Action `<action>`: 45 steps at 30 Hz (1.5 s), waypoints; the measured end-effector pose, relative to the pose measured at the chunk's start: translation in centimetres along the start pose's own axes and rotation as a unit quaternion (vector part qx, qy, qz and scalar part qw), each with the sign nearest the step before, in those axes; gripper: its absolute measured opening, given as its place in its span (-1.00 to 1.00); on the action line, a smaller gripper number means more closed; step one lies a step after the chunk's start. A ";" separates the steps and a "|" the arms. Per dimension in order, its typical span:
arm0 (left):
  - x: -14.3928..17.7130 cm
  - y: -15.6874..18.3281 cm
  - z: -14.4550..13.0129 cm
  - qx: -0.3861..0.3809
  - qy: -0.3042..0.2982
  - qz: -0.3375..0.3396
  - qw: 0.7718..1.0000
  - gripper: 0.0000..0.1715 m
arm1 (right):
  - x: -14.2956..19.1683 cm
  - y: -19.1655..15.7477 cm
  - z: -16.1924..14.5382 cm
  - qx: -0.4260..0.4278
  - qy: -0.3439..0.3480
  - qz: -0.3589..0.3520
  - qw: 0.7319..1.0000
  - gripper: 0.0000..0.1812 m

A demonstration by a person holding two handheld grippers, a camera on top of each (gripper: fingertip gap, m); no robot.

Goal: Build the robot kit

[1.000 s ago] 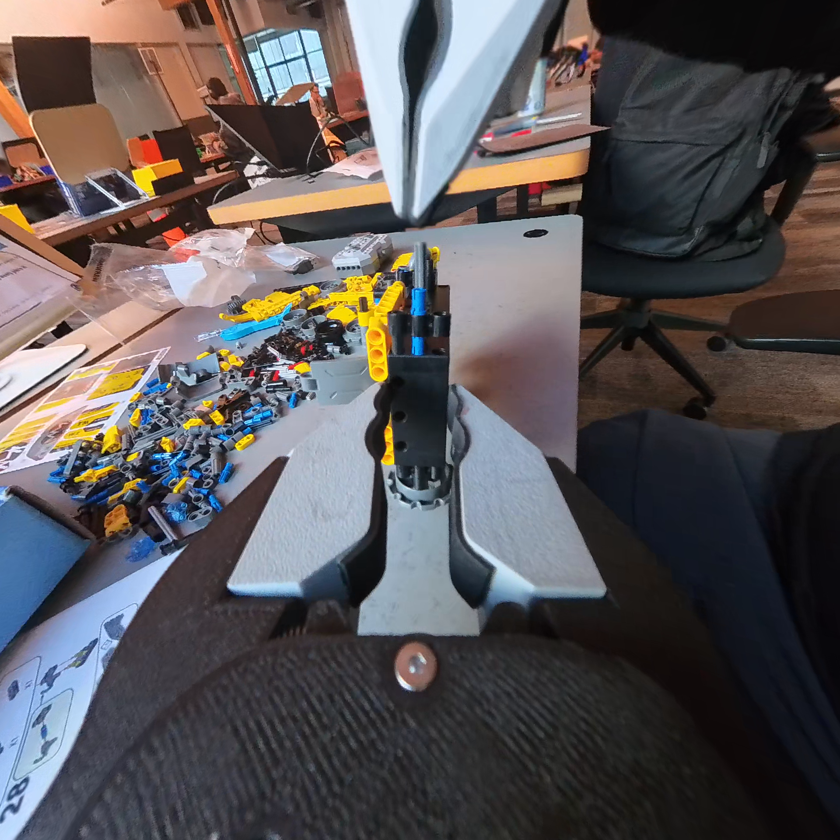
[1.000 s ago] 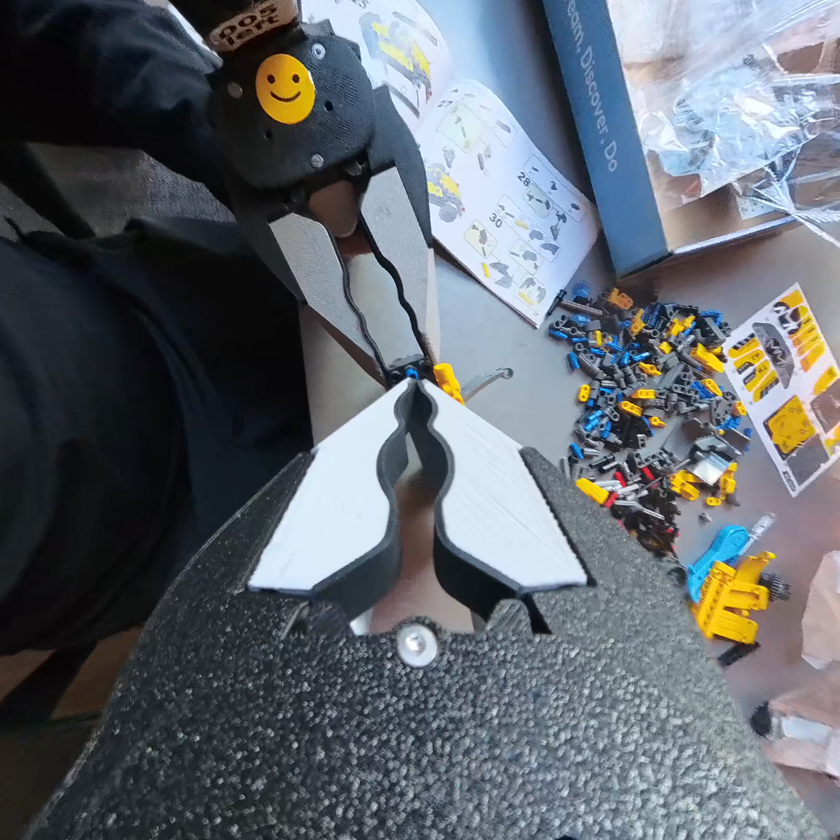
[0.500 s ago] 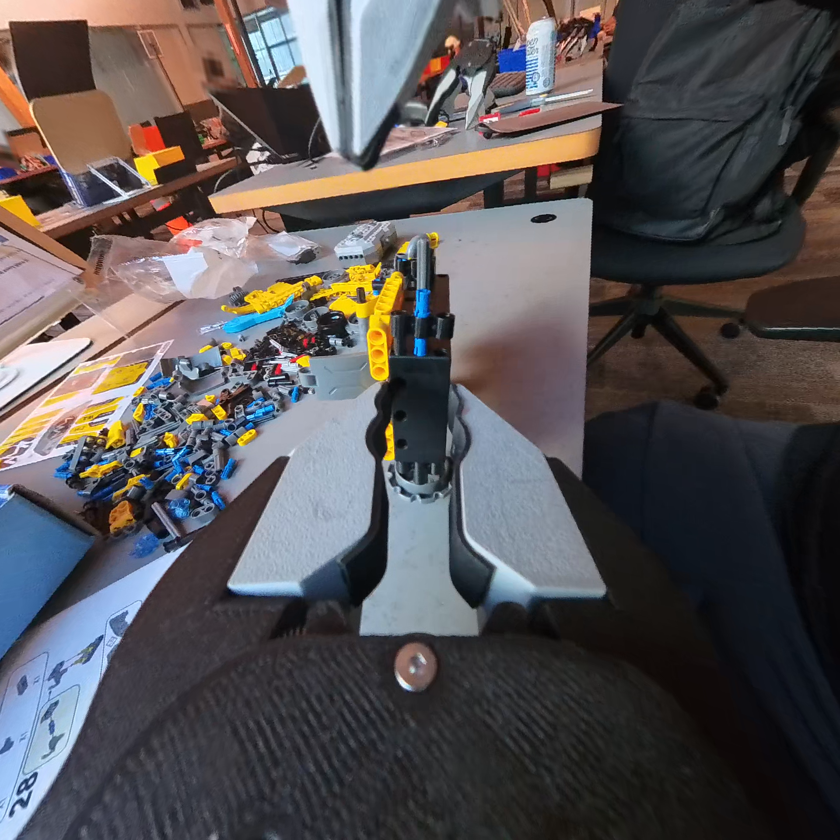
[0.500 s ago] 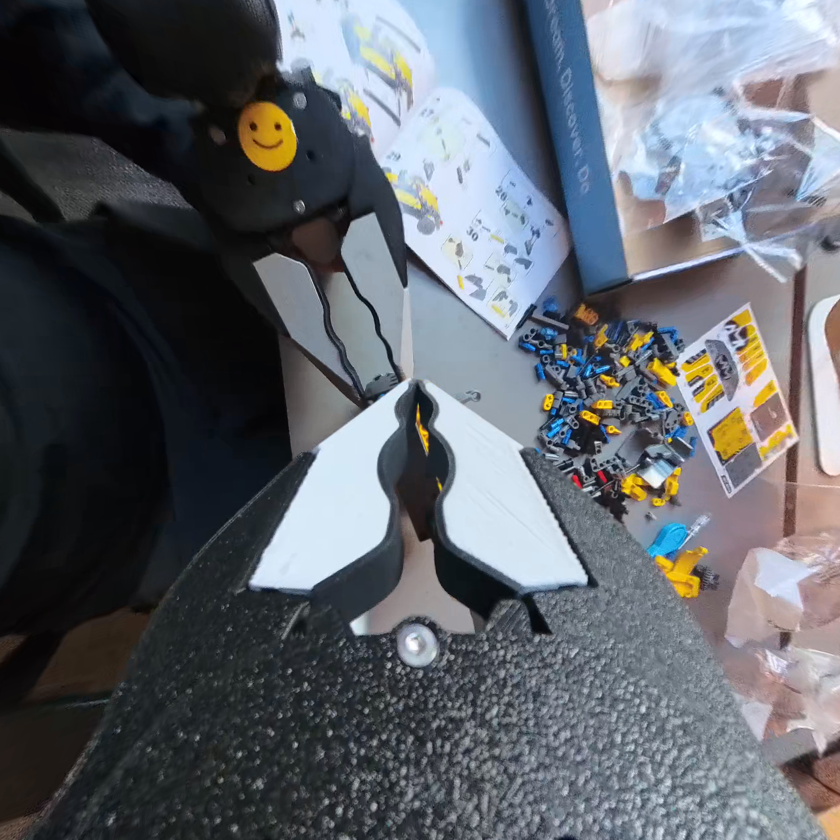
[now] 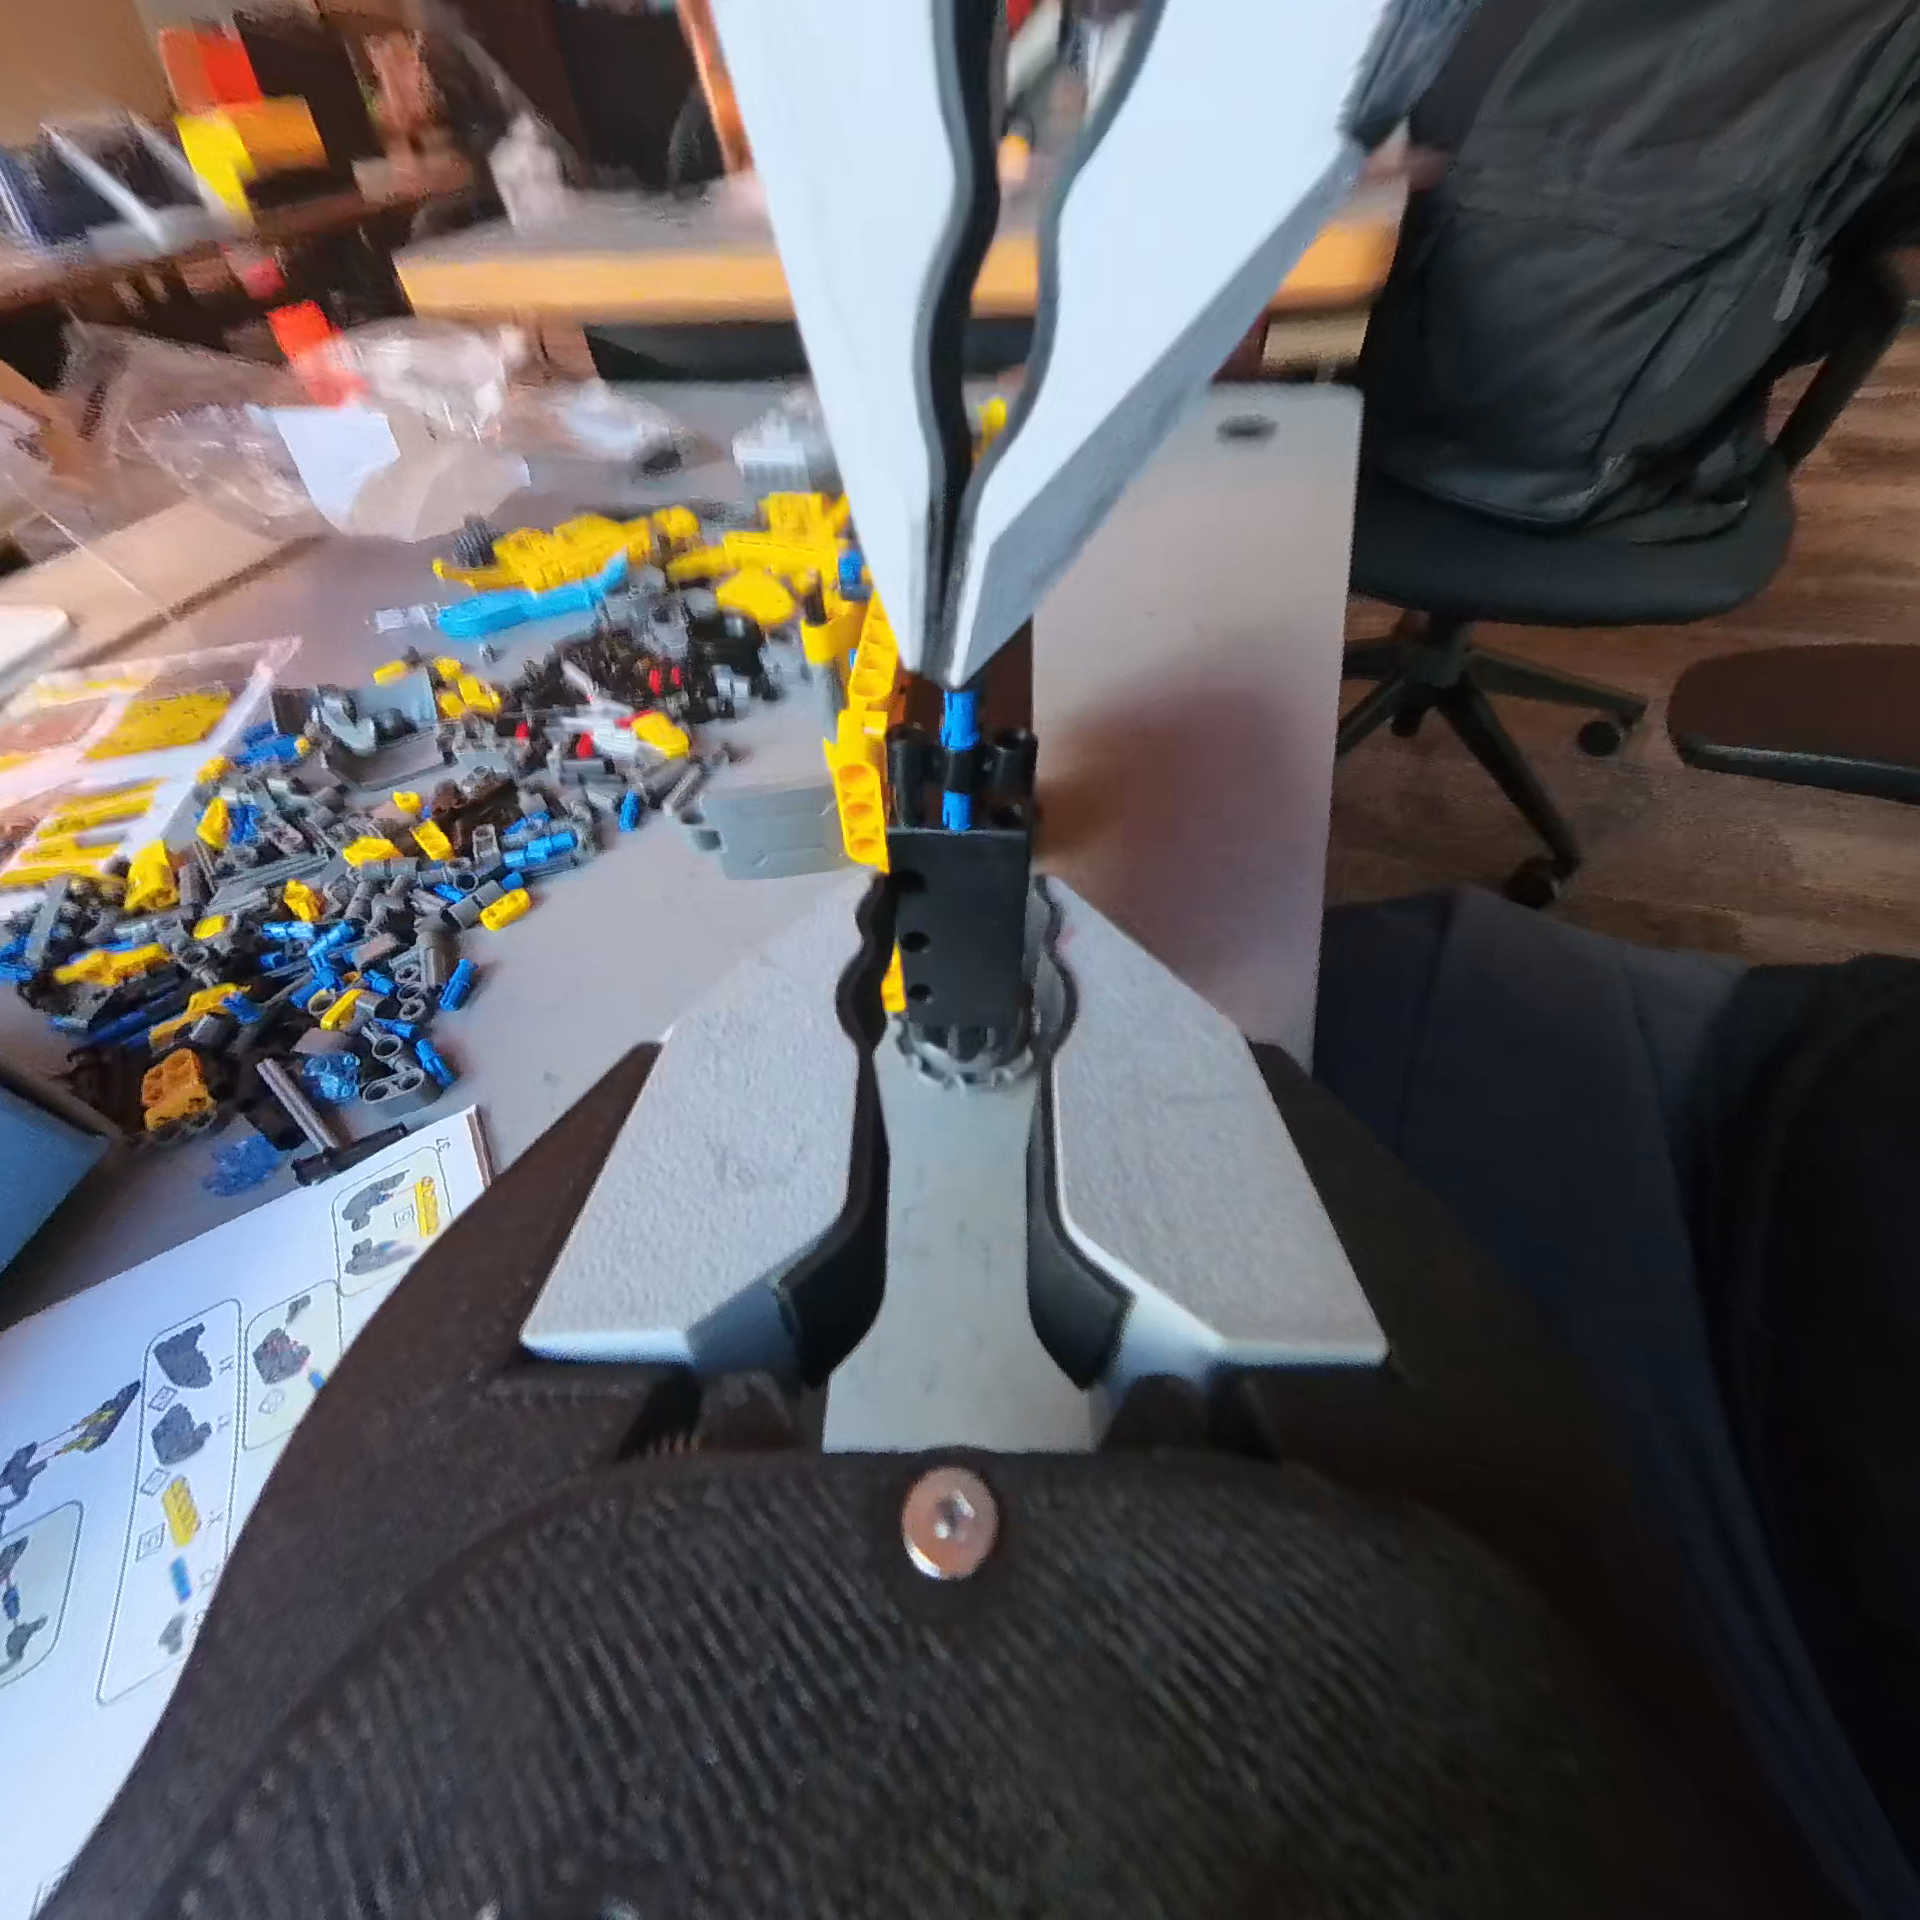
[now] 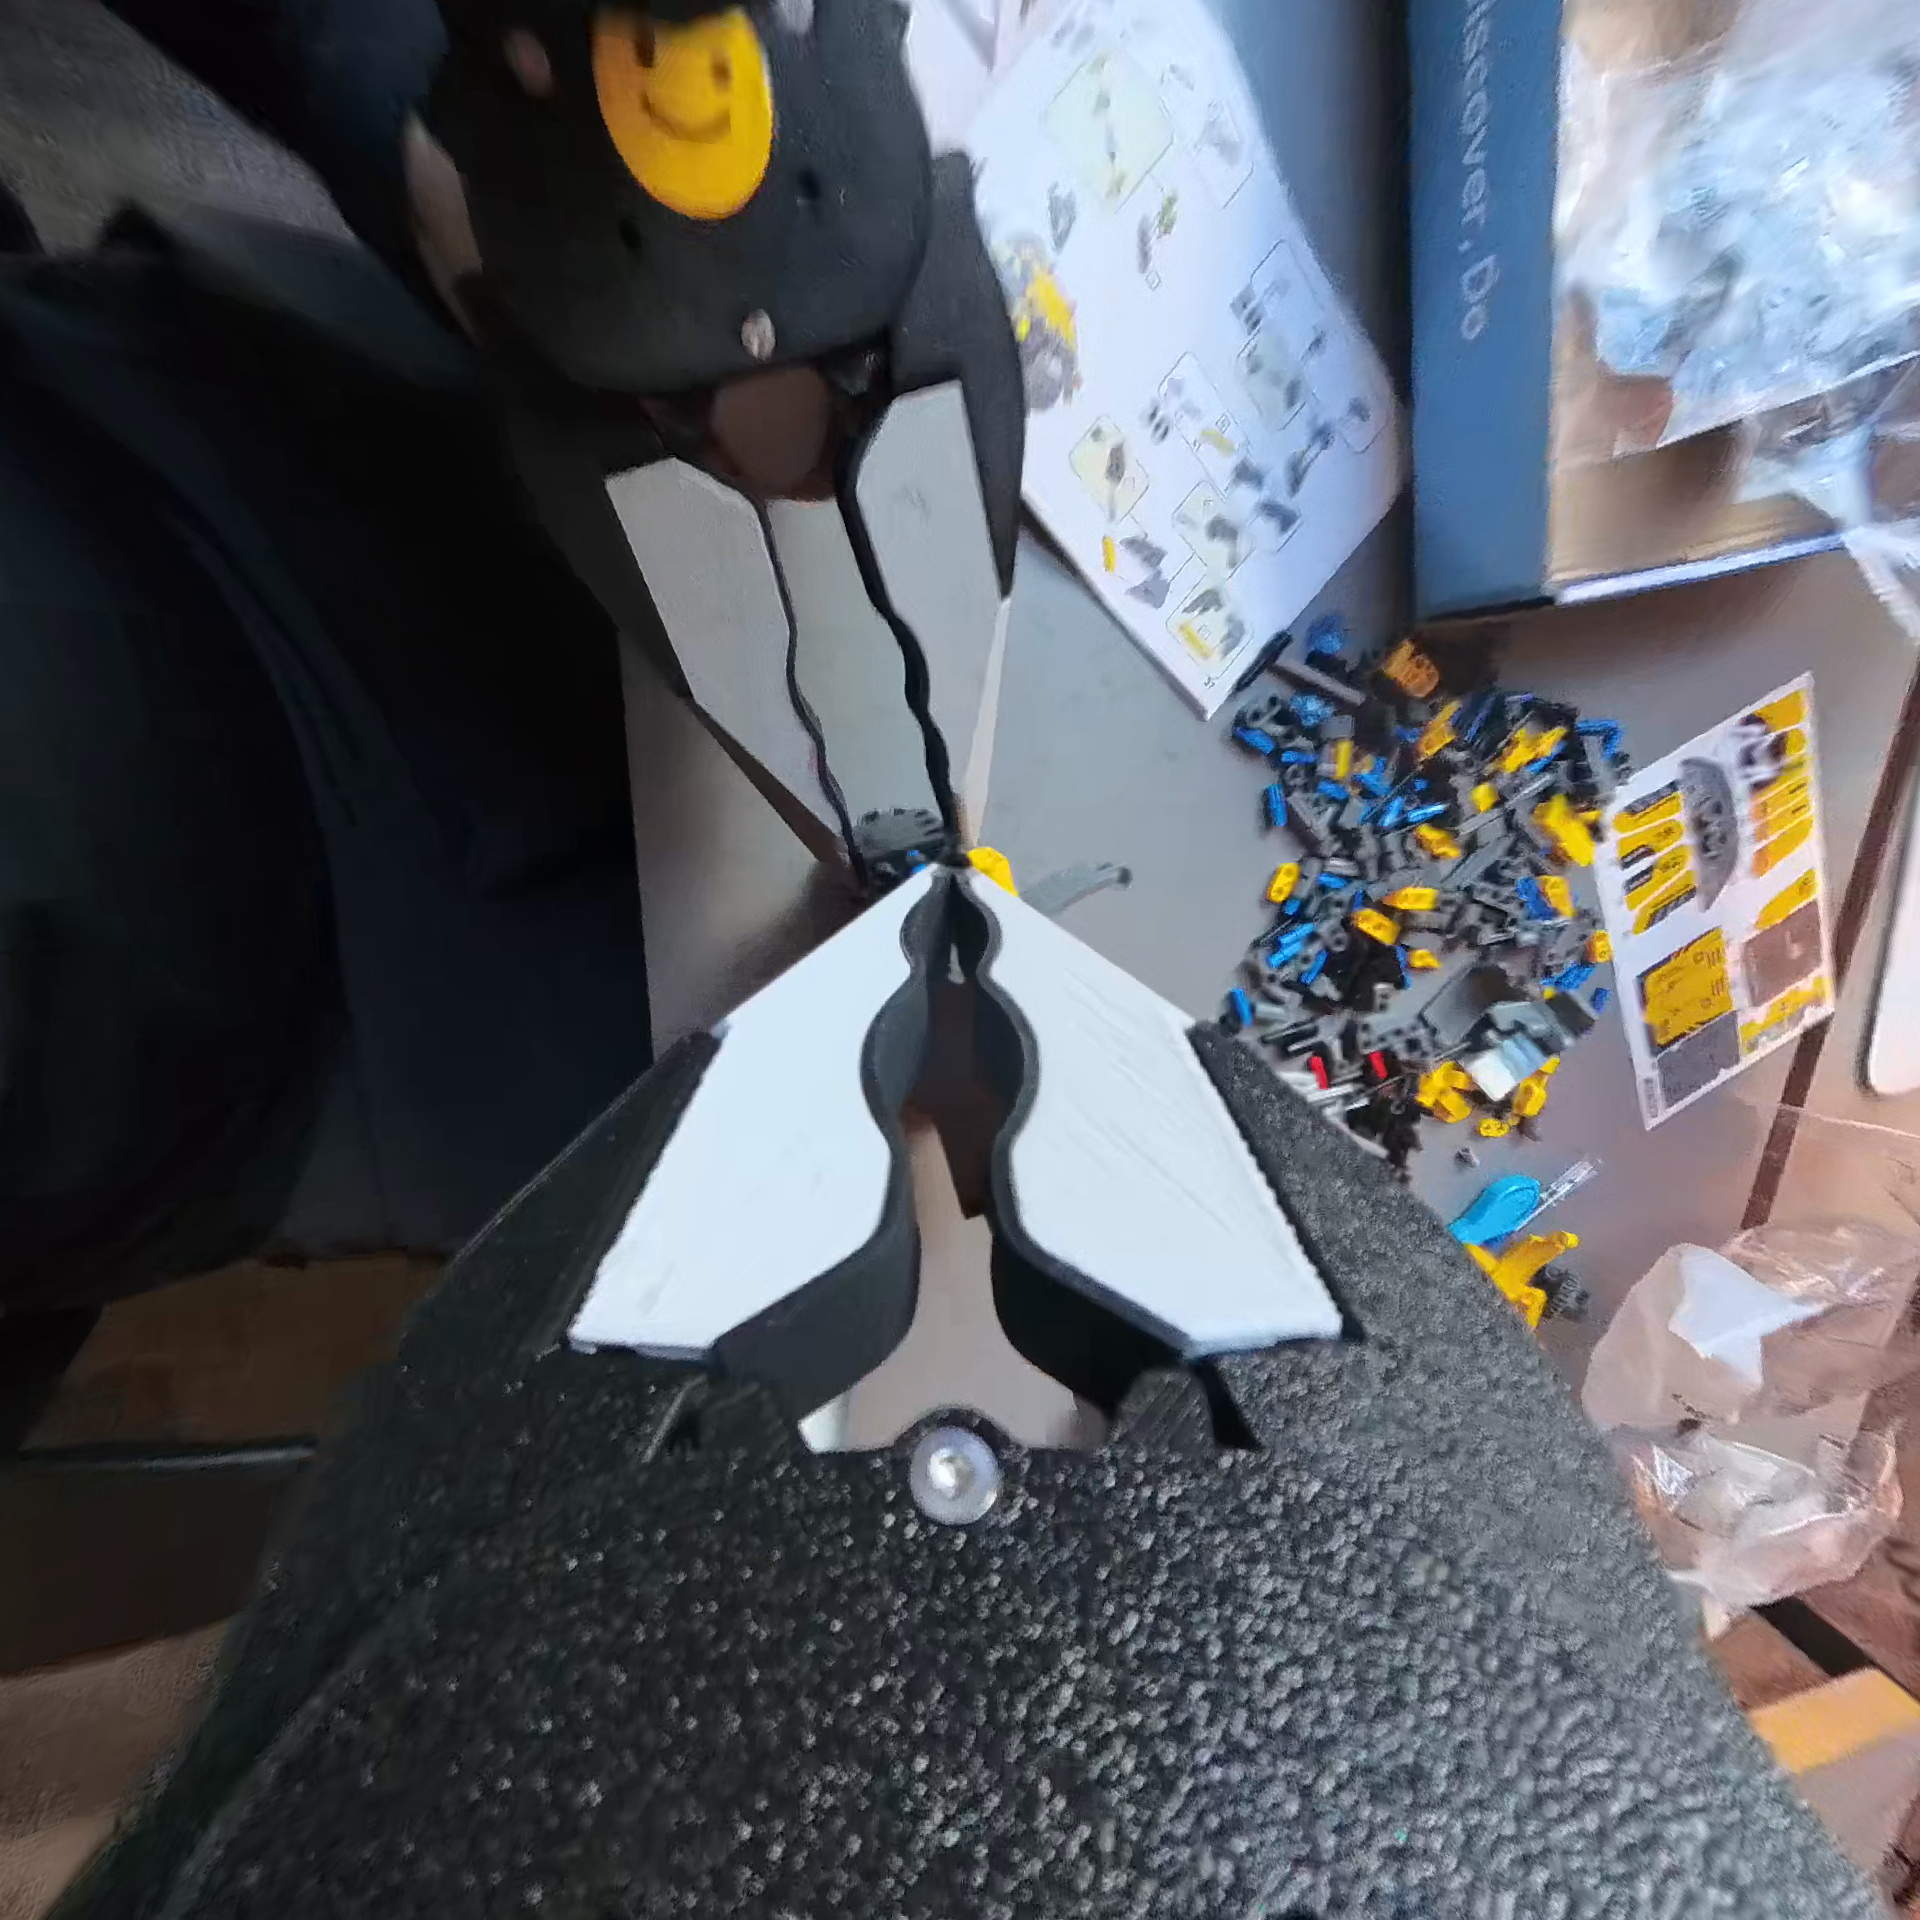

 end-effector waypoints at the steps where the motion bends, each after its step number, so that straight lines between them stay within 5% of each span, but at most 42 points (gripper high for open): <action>1: -0.1 0.0 0.0 -0.001 0.000 0.002 1.000 -0.75 | -0.9 -0.1 -0.3 0.006 -0.016 0.004 1.000 -1.00; 7: 0.0 0.0 0.1 0.001 0.005 0.000 1.000 -0.75 | 0.6 1.0 1.0 -0.009 0.015 0.007 1.000 -1.00; 15: -0.1 0.2 0.1 -0.005 0.008 -0.001 1.000 -0.75 | -2.7 0.6 -0.8 0.036 -0.092 -0.011 0.995 -1.00; 21: 0.1 0.0 0.2 0.000 0.018 0.003 1.000 -0.76 | 1.9 2.2 1.8 -0.038 0.053 -0.016 0.998 -1.00; 28: 0.4 0.4 0.5 -0.032 0.032 0.019 0.999 -0.75 | 1.7 0.3 -1.6 -0.154 0.163 -0.025 0.974 -1.00; 31: 0.4 0.6 0.5 -0.041 0.034 0.021 0.998 -0.75 | 0.5 -0.6 -4.2 -0.224 0.196 -0.028 0.954 -0.85; 33: 0.5 0.6 0.4 -0.045 0.031 0.024 0.998 -0.75 | -0.3 -0.6 -5.9 -0.252 0.177 -0.082 0.948 -0.79; 37: 0.7 0.7 0.4 -0.046 0.035 0.031 0.998 -0.75 | 0.5 0.6 -9.9 -0.280 0.064 -0.304 0.908 -0.95; 45: 1.0 1.5 0.6 -0.062 0.030 0.058 0.996 -0.75 | 1.4 -0.7 -12.3 -0.306 0.068 -0.332 0.890 -0.89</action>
Point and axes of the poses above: each gripper's, where its closed fingertips meet, x back along the fingers, z out of its top, y = z × x across the jaws, the point moved 6 cm from there along x, back along the fingers
